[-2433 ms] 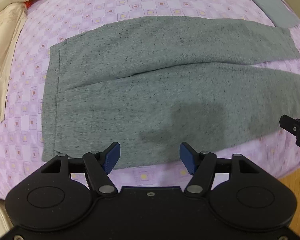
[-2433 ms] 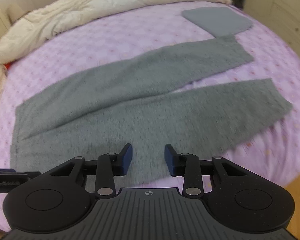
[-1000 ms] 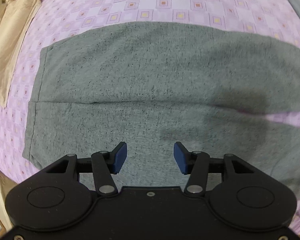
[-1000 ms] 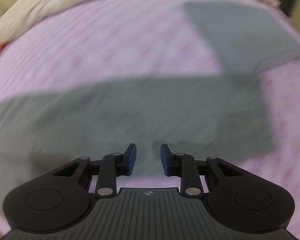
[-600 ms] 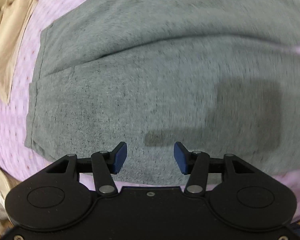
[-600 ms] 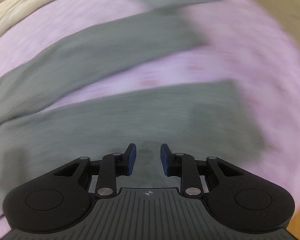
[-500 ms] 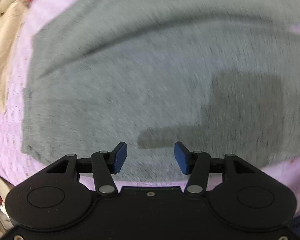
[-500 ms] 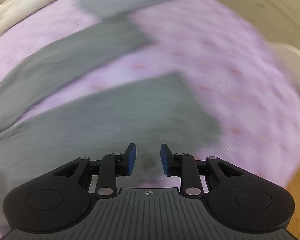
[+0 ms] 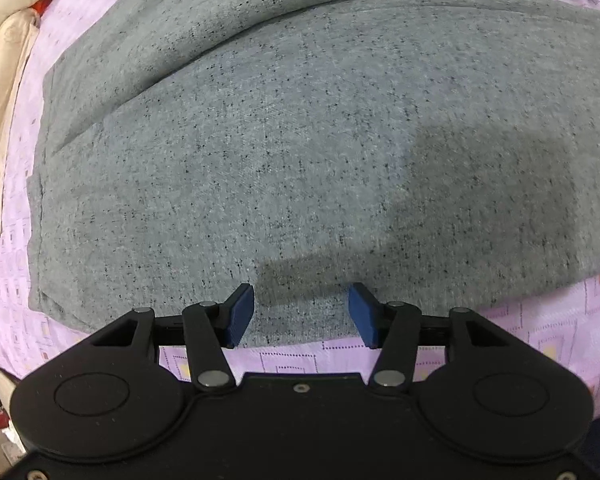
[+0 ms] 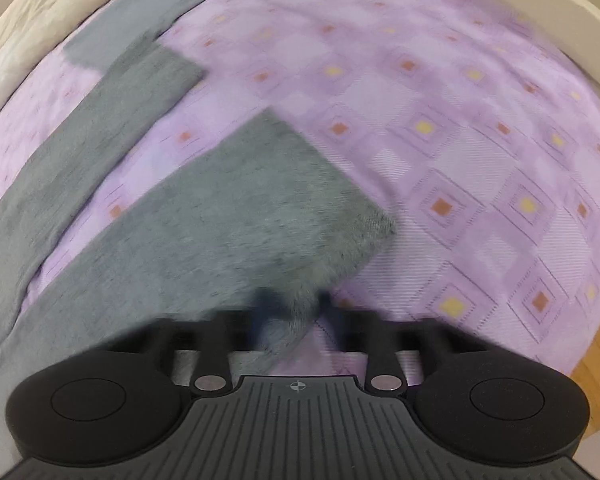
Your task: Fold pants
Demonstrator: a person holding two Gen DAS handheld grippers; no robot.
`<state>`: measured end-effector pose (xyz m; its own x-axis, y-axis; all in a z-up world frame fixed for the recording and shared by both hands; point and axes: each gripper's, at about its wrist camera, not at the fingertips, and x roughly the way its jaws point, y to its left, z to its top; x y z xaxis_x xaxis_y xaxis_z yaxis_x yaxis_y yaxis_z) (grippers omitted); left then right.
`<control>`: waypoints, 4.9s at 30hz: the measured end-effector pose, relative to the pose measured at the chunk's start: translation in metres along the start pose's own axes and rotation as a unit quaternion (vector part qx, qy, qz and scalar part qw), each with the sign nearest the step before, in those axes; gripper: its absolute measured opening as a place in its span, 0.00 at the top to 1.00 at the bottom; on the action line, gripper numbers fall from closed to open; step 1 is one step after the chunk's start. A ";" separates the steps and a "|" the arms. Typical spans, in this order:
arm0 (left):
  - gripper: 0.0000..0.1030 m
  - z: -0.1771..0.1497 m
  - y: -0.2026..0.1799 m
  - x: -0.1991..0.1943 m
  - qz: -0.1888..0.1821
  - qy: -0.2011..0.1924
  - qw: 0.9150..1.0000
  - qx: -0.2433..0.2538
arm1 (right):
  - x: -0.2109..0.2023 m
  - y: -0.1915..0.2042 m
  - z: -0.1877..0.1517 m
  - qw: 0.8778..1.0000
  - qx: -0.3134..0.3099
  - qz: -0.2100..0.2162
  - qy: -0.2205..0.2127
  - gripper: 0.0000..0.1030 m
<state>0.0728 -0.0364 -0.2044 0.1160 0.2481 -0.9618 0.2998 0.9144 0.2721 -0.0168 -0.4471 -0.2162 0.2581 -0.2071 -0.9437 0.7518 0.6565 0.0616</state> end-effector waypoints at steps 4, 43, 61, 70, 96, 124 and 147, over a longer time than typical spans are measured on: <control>0.43 -0.030 0.012 -0.016 -0.031 -0.036 0.999 0.017 | -0.022 0.003 0.001 0.999 -0.049 -0.016 -0.016 0.97; 0.83 -0.094 -0.016 0.000 0.079 -0.112 0.938 0.319 | -0.003 0.014 -0.019 0.987 -0.111 -0.112 0.008 0.96; 0.73 -0.045 0.091 0.037 -0.037 0.054 0.998 -0.003 | -0.020 0.007 0.004 0.981 -0.019 -0.194 -0.003 0.83; 0.74 0.002 0.106 -0.002 -0.081 -0.001 0.994 -0.071 | -0.039 0.039 0.041 0.993 -0.035 -0.095 -0.058 0.83; 0.67 0.141 0.083 0.046 -0.117 0.034 0.990 -0.068 | 0.084 0.344 0.078 0.656 -0.743 0.132 -0.019 0.67; 0.44 0.199 0.137 -0.043 -0.216 -0.048 0.958 -0.184 | -0.026 0.257 -0.024 0.698 -0.696 0.152 -0.069 0.96; 0.35 0.237 0.141 -0.002 -0.209 0.001 0.943 -0.258 | -0.021 0.251 -0.026 0.714 -0.679 0.157 -0.070 0.95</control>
<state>0.3388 0.0165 -0.1564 0.0872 -0.1678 -0.9820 -0.1813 0.9666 -0.1812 0.1508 -0.2586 -0.1895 0.4140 0.0962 -0.9052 -0.6135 0.7641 -0.1994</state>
